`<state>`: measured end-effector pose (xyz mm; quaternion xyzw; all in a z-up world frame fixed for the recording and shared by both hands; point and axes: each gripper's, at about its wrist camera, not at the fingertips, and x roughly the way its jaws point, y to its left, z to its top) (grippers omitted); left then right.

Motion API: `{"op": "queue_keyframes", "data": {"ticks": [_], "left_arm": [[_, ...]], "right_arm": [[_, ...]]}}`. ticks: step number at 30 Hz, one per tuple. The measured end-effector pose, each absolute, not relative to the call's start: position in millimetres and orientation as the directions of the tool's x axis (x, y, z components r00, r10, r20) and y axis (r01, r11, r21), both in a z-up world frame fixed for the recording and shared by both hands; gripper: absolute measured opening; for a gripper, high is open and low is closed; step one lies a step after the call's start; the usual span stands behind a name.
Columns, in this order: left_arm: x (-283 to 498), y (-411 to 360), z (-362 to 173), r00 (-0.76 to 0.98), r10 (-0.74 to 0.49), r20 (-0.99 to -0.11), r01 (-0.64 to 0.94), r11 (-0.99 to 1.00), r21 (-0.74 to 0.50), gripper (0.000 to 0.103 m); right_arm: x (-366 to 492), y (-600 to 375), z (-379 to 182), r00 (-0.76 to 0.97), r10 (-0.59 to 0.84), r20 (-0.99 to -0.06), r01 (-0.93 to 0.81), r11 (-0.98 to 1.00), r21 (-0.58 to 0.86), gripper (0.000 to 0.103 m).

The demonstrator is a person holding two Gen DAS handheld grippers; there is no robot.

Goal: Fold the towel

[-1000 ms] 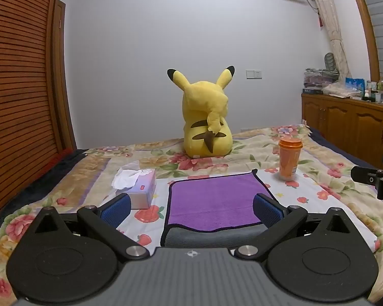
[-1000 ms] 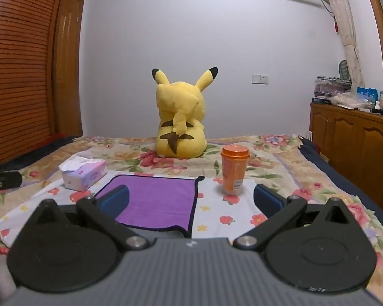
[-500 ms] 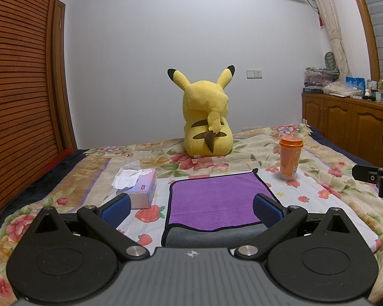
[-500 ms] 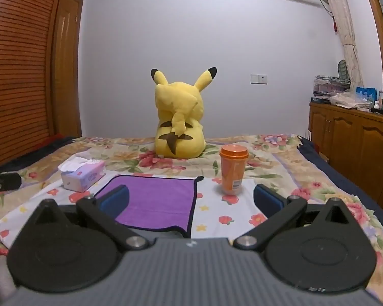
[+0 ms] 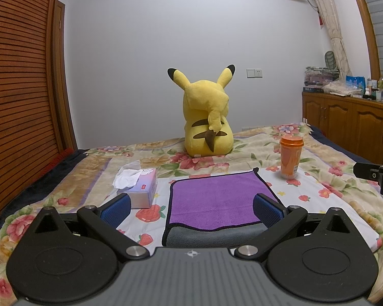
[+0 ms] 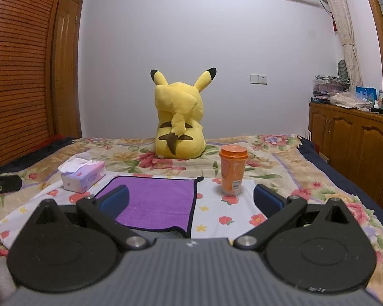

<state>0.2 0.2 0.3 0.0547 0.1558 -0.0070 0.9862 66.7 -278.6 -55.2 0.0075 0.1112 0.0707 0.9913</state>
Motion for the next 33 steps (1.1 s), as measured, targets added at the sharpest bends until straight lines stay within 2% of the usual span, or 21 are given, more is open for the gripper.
{"op": "queue_keyframes", "data": {"ticks": [33], "left_arm": [[0.1,3.4,-2.0,0.951,0.005,-0.311,0.031,0.993,0.110,0.103]], "right_arm": [[66.9,-276.9,-54.3,0.965,0.140,-0.221,-0.137,0.990,0.030,0.103]]}}
